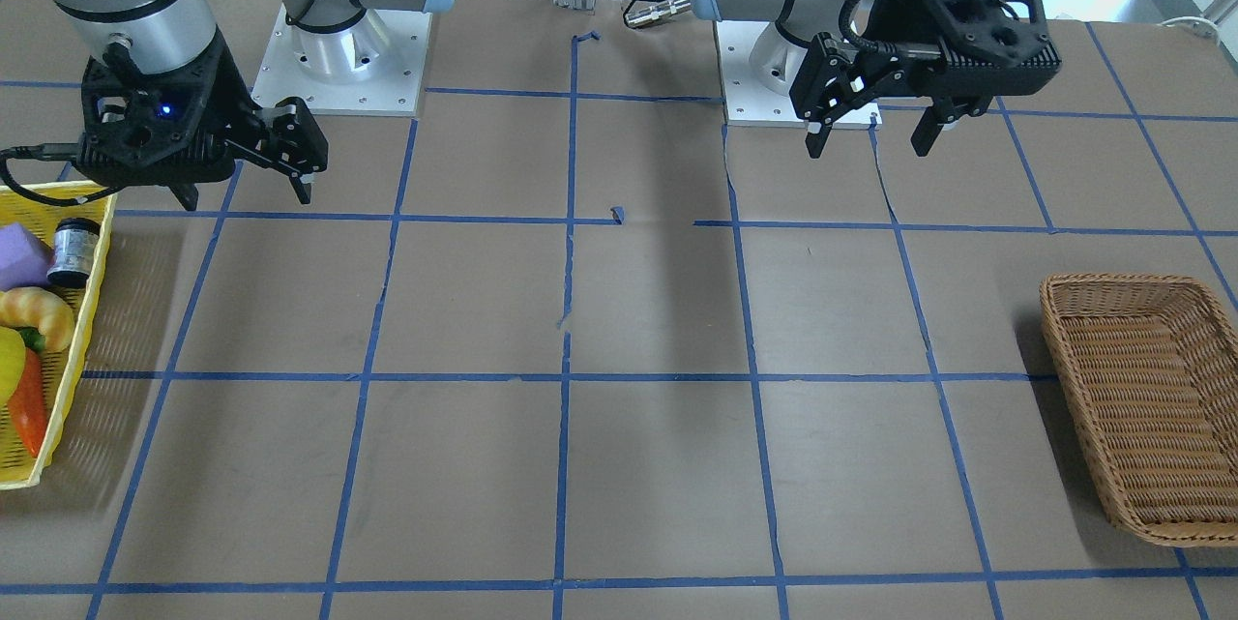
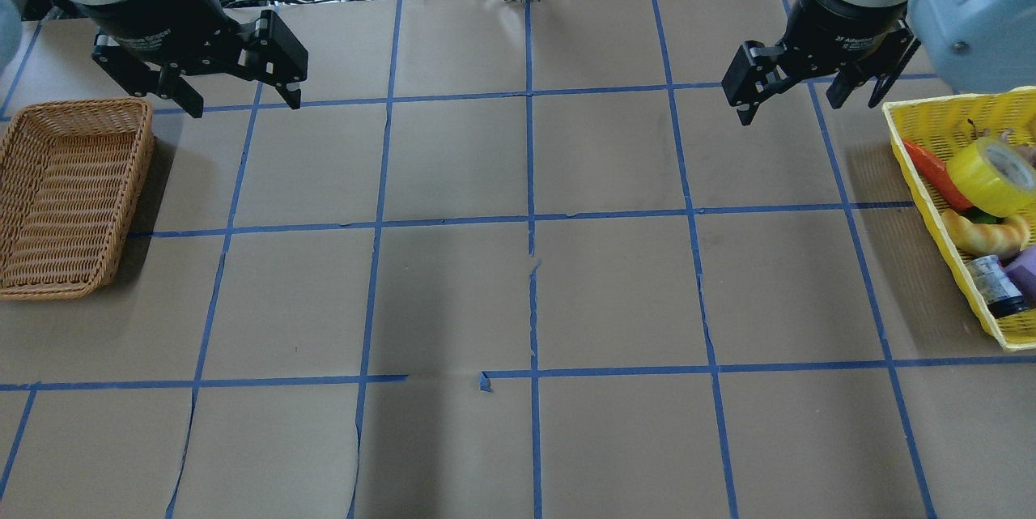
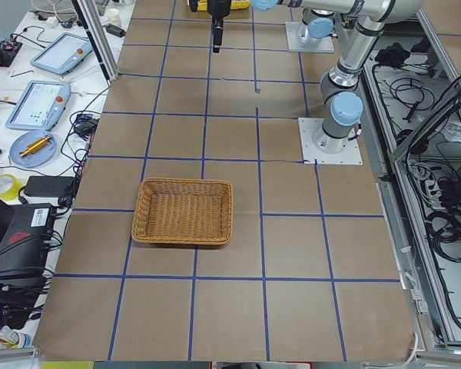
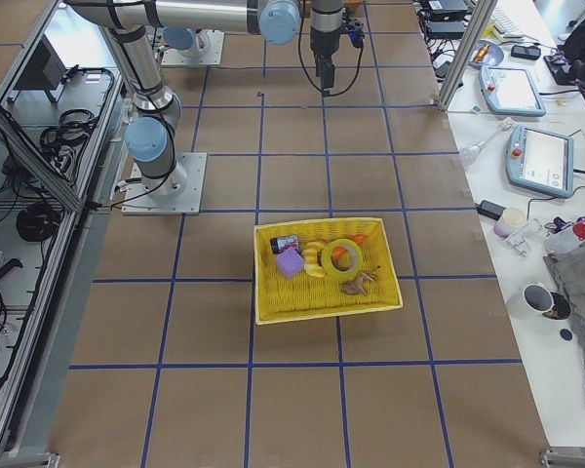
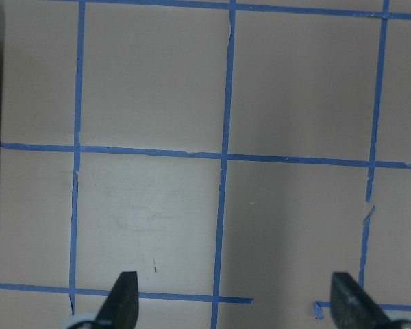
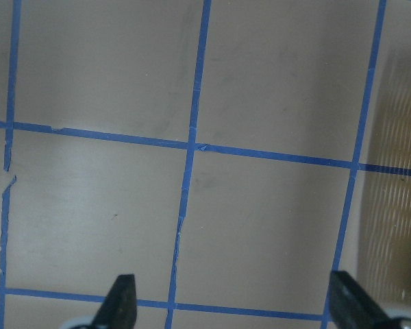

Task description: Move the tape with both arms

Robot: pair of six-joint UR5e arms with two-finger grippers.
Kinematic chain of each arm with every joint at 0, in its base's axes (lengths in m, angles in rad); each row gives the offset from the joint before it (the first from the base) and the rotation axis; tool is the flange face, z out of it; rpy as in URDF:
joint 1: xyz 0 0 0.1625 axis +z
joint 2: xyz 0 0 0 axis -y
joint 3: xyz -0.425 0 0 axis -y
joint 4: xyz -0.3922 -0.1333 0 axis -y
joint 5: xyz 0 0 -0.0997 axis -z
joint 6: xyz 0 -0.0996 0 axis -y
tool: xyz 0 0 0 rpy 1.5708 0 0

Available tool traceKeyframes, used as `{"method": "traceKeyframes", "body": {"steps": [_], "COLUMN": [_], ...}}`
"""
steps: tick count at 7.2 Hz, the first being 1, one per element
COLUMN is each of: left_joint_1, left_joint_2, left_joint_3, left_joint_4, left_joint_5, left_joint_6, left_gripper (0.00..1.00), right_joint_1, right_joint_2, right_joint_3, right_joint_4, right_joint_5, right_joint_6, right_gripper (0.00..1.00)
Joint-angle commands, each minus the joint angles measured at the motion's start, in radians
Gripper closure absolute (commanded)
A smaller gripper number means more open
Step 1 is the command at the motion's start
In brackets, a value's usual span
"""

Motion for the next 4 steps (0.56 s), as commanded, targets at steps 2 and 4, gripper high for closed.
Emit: {"method": "traceKeyframes", "body": {"steps": [2,4], "left_joint_1": [0.001,0.001], "left_joint_2": [-0.005,-0.011], "left_joint_3": [-0.004,-0.001], "left_joint_4": [0.011,0.011], "left_joint_5": [-0.002,0.001], "left_joint_6": [0.015,0.003], "left_gripper": [0.00,0.00], "right_joint_1": [0.000,0.000], "right_joint_2": [0.002,0.002], "right_joint_3": [0.002,0.002], "right_joint_4": [0.000,-0.001], "right_joint_5": [0.000,-0.006], "right_joint_6": [0.000,0.000], "right_gripper": [0.00,0.00]}}
